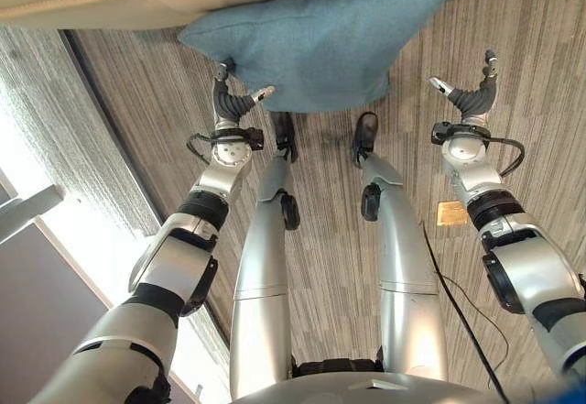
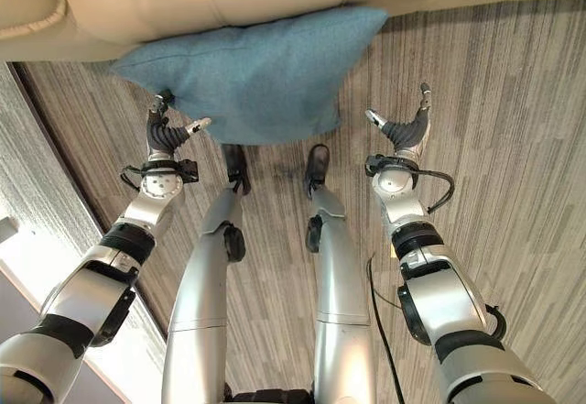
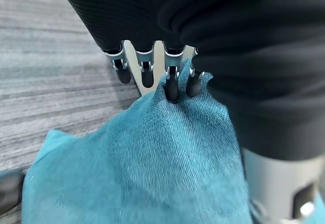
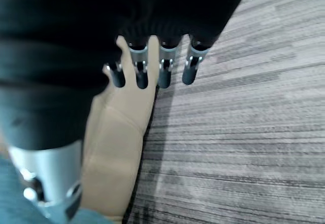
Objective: Pick up all the scattered cushions and arrange them neatly on the sofa.
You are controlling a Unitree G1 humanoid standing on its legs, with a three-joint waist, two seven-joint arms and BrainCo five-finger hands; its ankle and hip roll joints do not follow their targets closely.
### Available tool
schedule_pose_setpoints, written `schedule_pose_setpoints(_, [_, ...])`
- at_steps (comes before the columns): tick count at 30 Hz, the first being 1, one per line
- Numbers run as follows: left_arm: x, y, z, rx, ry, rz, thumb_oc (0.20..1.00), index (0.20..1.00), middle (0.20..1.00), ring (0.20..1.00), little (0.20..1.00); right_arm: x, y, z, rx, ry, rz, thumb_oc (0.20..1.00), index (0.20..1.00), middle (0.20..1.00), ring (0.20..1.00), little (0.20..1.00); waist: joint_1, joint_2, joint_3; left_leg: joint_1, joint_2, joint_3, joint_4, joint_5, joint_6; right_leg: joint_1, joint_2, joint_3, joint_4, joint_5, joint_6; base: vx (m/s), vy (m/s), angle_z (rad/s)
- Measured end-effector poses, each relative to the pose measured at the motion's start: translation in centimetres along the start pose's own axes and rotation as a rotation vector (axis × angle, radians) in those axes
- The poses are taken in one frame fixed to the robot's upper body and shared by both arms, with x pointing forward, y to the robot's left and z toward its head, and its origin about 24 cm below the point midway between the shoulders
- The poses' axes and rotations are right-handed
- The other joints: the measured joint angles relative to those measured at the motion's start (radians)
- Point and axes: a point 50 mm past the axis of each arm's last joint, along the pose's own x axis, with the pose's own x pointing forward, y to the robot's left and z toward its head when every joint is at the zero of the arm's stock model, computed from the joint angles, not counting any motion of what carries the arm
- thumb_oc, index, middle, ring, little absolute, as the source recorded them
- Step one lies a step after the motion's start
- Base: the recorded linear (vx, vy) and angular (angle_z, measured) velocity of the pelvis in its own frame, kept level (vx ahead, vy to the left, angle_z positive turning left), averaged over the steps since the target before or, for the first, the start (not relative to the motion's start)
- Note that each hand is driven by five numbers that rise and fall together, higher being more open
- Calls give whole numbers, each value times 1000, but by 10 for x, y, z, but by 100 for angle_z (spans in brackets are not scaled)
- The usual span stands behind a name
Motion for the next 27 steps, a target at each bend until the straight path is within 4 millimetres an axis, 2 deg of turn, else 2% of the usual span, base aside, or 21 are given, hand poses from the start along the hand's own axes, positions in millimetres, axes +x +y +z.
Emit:
schedule_pose_setpoints(4, [-3,8,-2,-40,-3,71,1000,1000,1000,1000,1000,-3,-4,-7,-2,16,-20,1000,1000,1000,1000,1000,0,-1,-3,-13,-2,1,-12,-2,3,-21,-1,3,1,-4,-2,67,-43,2])
schedule_pose_setpoints(6, [-11,12,-4,-98,-5,113,1000,1000,1000,1000,1000,-10,-11,-21,-7,50,-37,1000,1000,1000,1000,1000,5,0,-9,-13,-5,-4,-18,6,3,-22,-1,0,5,-7,-7,55,-57,4])
schedule_pose_setpoints(8, [-18,13,-4,-190,-4,134,1000,1000,1000,1000,1000,-13,-11,-25,-9,59,-36,1000,1000,1000,1000,1000,10,0,-15,-13,-6,-6,-21,5,4,-21,-2,-1,5,-12,-3,22,-25,1])
schedule_pose_setpoints(10, [-29,9,-15,-225,29,139,1000,1000,1000,1000,1000,-16,-14,-32,-15,72,-38,1000,1000,1000,1000,1000,28,1,-27,-11,-7,-9,-21,5,4,-19,-3,-3,7,-16,-2,22,-33,4])
schedule_pose_setpoints(12, [-40,13,-35,-231,106,165,1000,1000,1000,1000,1000,-19,-11,-33,-10,79,-32,1000,1000,1000,1000,1000,34,1,-42,-11,-11,-15,-27,5,3,-20,-6,-5,12,-19,0,30,-47,8])
schedule_pose_setpoints(14, [-52,10,-51,-220,166,171,1000,1000,1000,1000,1000,-21,-13,-39,-21,94,-34,1000,1000,1000,1000,1000,51,0,-83,-23,-18,-19,-41,5,-1,-38,-13,-8,11,-26,4,36,-36,8])
schedule_pose_setpoints(17, [-53,12,-55,-210,177,175,1000,1000,1000,1000,1000,-23,-13,-41,-31,94,-29,1000,1000,1000,1000,1000,58,0,-104,-23,-21,-23,-49,17,-2,-38,-15,-12,13,-25,4,4,-6,2])
schedule_pose_setpoints(20, [-55,15,-68,-154,233,155,1000,1000,1000,1000,1000,-28,-16,-50,-55,112,-20,1000,1000,1000,1000,1000,53,-1,-149,-30,-25,-28,-51,16,-1,-40,-19,-17,5,-24,2,14,-3,1])
schedule_pose_setpoints(22, [-51,13,-66,-114,226,110,1000,1000,1000,1000,1000,-27,-19,-51,-62,111,-16,1000,1000,1000,1000,1000,46,-1,-168,-47,-25,-30,-45,14,1,-53,-20,-19,5,-25,4,42,16,0])
schedule_pose_setpoints(24, [-34,13,-49,-82,169,71,1000,1000,1000,1000,1000,-21,-21,-45,-59,94,-4,1000,1000,1000,1000,1000,33,0,-176,-92,-25,-32,-6,1,7,-85,-23,-20,20,-26,5,45,28,-1])
schedule_pose_setpoints(27, [-21,11,-30,-91,111,56,1000,1000,1000,1000,1000,-21,-19,-44,-55,93,7,1000,1000,1000,1000,1000,22,0,-176,-125,-25,-31,37,-17,14,-104,-26,-18,33,-26,7,40,27,-4])
